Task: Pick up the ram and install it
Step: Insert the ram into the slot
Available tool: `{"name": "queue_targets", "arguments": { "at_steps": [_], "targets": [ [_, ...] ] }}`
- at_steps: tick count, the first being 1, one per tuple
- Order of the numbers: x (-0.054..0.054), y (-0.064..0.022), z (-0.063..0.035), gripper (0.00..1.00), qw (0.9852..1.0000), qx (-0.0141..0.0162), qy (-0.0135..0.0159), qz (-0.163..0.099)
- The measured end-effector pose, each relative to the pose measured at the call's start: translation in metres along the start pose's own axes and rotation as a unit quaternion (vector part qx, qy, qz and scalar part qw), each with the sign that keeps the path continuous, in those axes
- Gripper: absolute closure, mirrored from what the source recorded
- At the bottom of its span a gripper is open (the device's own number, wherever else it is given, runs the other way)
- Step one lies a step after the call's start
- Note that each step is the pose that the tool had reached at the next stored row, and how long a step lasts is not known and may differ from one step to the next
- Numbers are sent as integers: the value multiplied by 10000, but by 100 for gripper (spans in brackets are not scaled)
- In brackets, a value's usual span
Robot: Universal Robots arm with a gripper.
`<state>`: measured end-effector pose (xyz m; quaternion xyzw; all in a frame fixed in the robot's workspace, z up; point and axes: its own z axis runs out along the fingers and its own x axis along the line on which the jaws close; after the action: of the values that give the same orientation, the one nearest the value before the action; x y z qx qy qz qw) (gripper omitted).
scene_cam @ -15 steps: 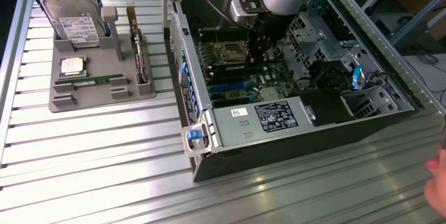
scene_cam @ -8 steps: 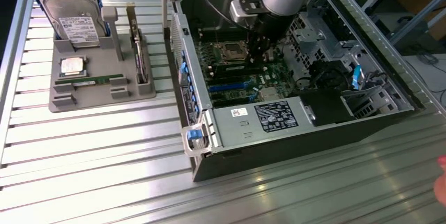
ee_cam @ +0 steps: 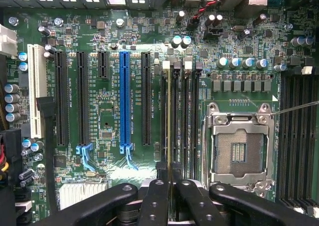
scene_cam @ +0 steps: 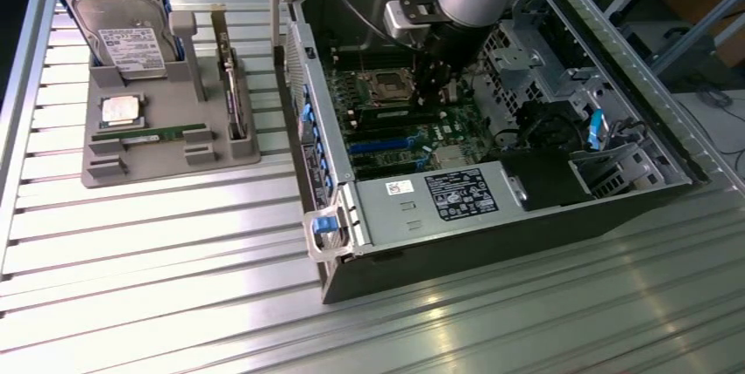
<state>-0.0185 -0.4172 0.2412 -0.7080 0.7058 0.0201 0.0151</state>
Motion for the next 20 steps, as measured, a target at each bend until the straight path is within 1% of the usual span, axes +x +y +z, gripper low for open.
{"name": "queue_targets", "arguments": {
  "at_steps": [20],
  "targets": [
    [3,5,28,88,10000,0,1,4]
  ]
}}
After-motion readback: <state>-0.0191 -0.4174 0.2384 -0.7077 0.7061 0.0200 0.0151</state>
